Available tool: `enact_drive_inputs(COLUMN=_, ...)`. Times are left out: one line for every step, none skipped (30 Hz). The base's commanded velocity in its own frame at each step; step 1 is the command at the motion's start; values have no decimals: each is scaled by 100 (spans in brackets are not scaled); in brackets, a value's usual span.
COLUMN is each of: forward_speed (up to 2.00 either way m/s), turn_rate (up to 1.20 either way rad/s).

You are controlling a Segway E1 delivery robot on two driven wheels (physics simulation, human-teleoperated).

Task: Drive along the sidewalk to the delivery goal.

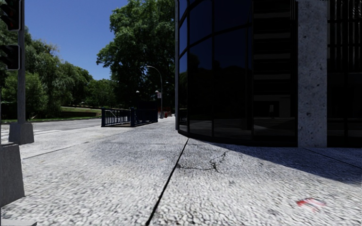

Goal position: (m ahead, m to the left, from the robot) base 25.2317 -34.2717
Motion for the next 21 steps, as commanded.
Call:
enact_drive_inputs(forward_speed=154, turn_rate=27)
enact_drive_inputs(forward_speed=154, turn_rate=27)
enact_drive_inputs(forward_speed=154, turn_rate=27)
enact_drive_inputs(forward_speed=154, turn_rate=27)
enact_drive_inputs(forward_speed=153, turn_rate=27)
enact_drive_inputs(forward_speed=152, turn_rate=27)
enact_drive_inputs(forward_speed=152, turn_rate=27)
enact_drive_inputs(forward_speed=145, turn_rate=27)
enact_drive_inputs(forward_speed=141, turn_rate=27)
enact_drive_inputs(forward_speed=141, turn_rate=27)
enact_drive_inputs(forward_speed=140, turn_rate=27)
enact_drive_inputs(forward_speed=140, turn_rate=27)
enact_drive_inputs(forward_speed=140, turn_rate=27)
enact_drive_inputs(forward_speed=140, turn_rate=27)
enact_drive_inputs(forward_speed=139, turn_rate=27)
enact_drive_inputs(forward_speed=139, turn_rate=27)
enact_drive_inputs(forward_speed=139, turn_rate=27)
enact_drive_inputs(forward_speed=139, turn_rate=27)
enact_drive_inputs(forward_speed=139, turn_rate=27)
enact_drive_inputs(forward_speed=139, turn_rate=27)
enact_drive_inputs(forward_speed=139, turn_rate=27)
